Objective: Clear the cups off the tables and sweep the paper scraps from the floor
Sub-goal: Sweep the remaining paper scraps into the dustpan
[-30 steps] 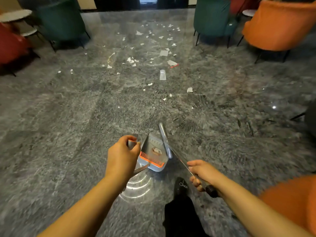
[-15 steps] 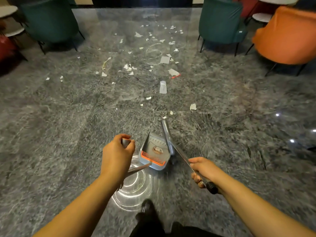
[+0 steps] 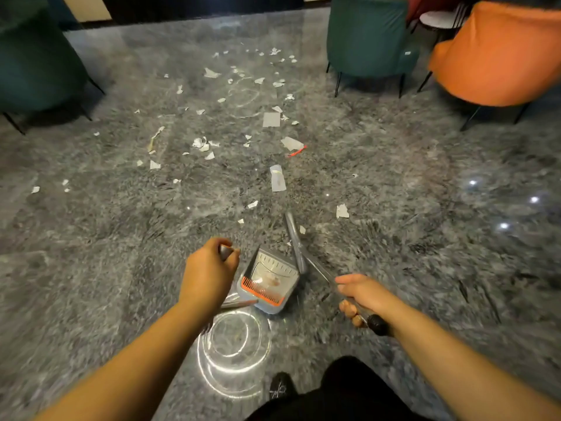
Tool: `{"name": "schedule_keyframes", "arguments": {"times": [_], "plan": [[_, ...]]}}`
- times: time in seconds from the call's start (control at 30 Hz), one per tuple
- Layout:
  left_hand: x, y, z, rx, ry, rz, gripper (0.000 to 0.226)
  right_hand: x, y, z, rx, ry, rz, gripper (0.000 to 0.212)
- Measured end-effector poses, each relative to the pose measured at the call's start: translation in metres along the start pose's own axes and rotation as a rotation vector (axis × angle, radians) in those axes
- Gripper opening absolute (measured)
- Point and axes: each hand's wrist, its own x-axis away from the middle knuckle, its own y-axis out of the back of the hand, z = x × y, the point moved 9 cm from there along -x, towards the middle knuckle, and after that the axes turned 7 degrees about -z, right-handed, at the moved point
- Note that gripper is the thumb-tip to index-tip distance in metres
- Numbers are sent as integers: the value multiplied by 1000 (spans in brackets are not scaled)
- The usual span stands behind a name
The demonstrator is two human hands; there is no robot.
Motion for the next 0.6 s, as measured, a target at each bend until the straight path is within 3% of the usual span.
{"name": "schedule_keyframes", "arguments": {"times": [0.6], "plan": [[-246,-149,-54,-211,26,202,18,-206,45,189,149,-107,-39,29]]}}
